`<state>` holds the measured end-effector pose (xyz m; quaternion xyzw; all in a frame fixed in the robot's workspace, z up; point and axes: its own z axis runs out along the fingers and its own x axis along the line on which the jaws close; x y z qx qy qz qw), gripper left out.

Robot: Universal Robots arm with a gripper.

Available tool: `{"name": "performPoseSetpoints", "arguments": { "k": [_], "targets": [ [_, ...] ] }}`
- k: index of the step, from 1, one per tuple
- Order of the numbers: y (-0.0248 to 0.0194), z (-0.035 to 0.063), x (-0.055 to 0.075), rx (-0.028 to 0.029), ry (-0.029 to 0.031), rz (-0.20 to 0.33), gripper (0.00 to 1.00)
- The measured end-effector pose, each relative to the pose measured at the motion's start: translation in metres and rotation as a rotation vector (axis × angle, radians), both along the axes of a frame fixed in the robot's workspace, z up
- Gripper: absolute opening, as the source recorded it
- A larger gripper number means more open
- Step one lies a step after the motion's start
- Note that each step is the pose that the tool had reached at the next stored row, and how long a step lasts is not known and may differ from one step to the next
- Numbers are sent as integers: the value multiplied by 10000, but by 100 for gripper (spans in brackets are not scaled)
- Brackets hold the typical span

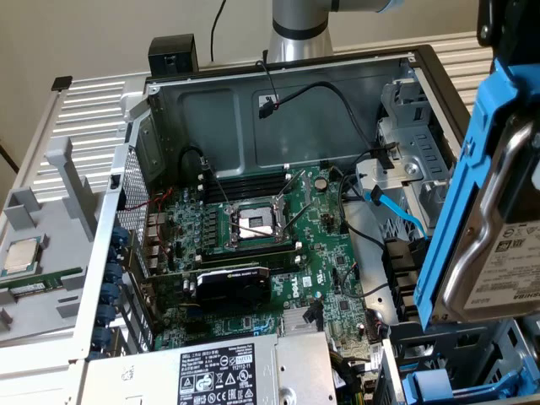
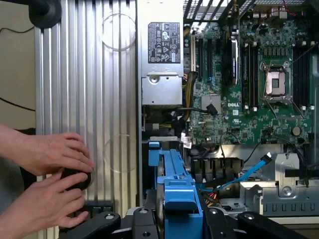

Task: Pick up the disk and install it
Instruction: 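Insert the disk into the insertion slot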

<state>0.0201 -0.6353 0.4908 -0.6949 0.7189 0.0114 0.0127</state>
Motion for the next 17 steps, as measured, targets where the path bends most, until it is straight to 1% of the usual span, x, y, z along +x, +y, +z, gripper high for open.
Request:
{"name": "performPoseSetpoints", "arguments": {
  "k": [4, 10, 17],
  "targets": [
    [1, -43, -1, -3, 0, -13, 37],
    [13, -154, -4, -2, 0, -31, 37],
    [14, -278, -5, -1, 0, -39, 37]
  ]
}}
